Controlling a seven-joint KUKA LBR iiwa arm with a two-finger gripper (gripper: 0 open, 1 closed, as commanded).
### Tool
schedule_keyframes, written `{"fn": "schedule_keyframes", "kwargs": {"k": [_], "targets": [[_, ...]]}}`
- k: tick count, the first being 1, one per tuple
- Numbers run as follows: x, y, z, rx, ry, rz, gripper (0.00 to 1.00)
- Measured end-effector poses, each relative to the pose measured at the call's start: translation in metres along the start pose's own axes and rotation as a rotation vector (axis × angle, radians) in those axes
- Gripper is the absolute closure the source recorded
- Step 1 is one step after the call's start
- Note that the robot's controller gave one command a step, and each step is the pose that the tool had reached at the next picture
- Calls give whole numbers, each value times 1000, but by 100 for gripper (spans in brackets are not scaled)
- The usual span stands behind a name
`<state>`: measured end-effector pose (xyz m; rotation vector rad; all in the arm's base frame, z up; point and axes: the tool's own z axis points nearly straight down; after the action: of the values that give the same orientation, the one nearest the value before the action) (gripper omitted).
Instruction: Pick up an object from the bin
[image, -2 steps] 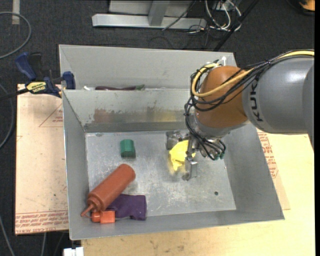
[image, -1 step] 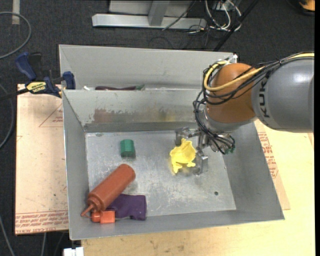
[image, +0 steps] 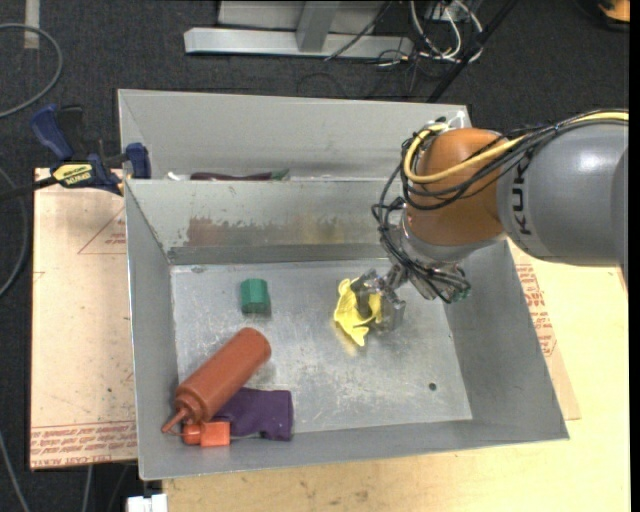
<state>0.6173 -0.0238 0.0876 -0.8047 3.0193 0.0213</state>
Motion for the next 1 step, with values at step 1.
{"fn": "schedule_keyframes", "kwargs": {"k": [1], "targets": [[0,0,0,0,0,0,100]]}}
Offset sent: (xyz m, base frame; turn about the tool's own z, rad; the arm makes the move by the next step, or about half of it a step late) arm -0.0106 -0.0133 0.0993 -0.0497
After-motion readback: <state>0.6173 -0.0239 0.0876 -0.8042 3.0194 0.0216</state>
